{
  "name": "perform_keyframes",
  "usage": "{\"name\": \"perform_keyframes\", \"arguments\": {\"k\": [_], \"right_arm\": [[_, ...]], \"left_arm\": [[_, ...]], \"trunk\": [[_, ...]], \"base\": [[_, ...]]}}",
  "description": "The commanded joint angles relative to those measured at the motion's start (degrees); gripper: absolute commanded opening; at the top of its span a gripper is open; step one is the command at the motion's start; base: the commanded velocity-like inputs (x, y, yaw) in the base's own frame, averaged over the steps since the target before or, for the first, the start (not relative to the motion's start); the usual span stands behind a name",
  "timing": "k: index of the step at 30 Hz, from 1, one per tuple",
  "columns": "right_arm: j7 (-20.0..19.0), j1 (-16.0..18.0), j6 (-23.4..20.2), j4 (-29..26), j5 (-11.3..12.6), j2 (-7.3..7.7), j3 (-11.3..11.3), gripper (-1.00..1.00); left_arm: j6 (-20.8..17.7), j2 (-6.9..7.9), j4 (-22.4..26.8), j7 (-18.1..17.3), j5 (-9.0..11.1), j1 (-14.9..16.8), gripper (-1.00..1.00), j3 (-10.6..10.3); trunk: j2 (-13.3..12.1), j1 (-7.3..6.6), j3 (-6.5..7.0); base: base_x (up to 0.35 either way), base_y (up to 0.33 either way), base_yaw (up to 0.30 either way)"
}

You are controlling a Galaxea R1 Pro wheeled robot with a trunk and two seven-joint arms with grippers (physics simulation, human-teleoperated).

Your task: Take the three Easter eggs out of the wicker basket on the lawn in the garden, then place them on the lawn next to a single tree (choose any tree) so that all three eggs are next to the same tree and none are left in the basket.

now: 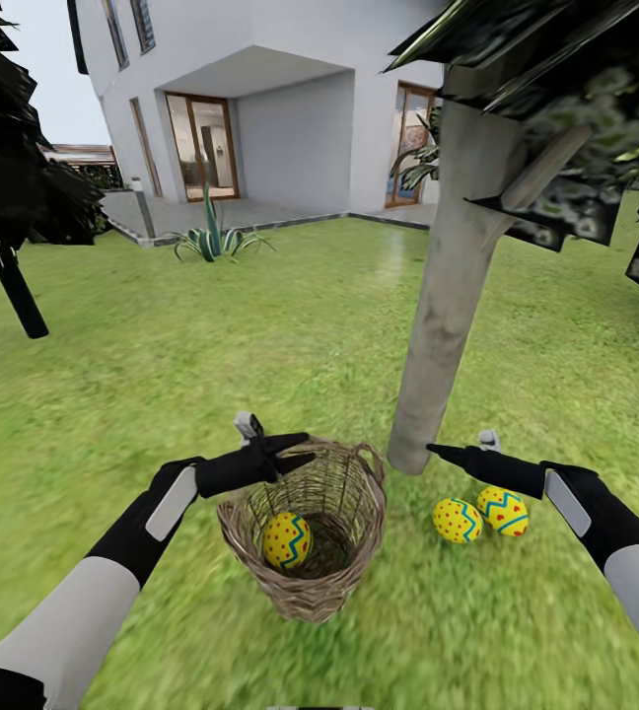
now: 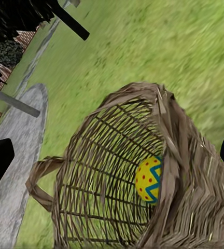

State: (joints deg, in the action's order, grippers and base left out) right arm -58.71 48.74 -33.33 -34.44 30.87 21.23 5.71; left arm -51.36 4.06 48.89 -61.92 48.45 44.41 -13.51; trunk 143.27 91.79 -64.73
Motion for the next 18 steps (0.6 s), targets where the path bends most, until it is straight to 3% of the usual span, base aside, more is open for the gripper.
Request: {"name": "perform_keyframes", "arguments": {"k": [1,13,16,18], "right_arm": [[0.07,0.04,-0.42,-0.01,0.52,0.09,0.26,1.00],[0.08,0.04,-0.42,-0.03,0.51,-0.04,0.26,1.00],[-0.26,-0.12,-1.43,0.94,1.39,0.29,-0.07,1.00],[-0.90,-0.42,-2.07,1.43,1.90,0.94,-0.72,1.00]], "left_arm": [[-0.32,0.06,0.01,-0.07,0.33,0.05,1.00,-0.15],[-0.31,-0.02,0.03,-0.13,0.26,0.05,1.00,-0.11],[-0.13,0.95,-0.94,-0.21,0.51,-0.92,1.00,-0.08],[-0.19,0.70,-1.56,-0.16,0.47,-1.36,1.00,-0.10]], "trunk": [[0.02,-0.01,-0.05],[0.02,-0.01,-0.05],[0.00,-0.06,0.39],[-0.10,-0.15,0.83]], "base": [[0.000,0.217,0.000],[0.000,0.289,0.000],[0.000,0.000,0.000],[0.000,0.000,0.000]]}}
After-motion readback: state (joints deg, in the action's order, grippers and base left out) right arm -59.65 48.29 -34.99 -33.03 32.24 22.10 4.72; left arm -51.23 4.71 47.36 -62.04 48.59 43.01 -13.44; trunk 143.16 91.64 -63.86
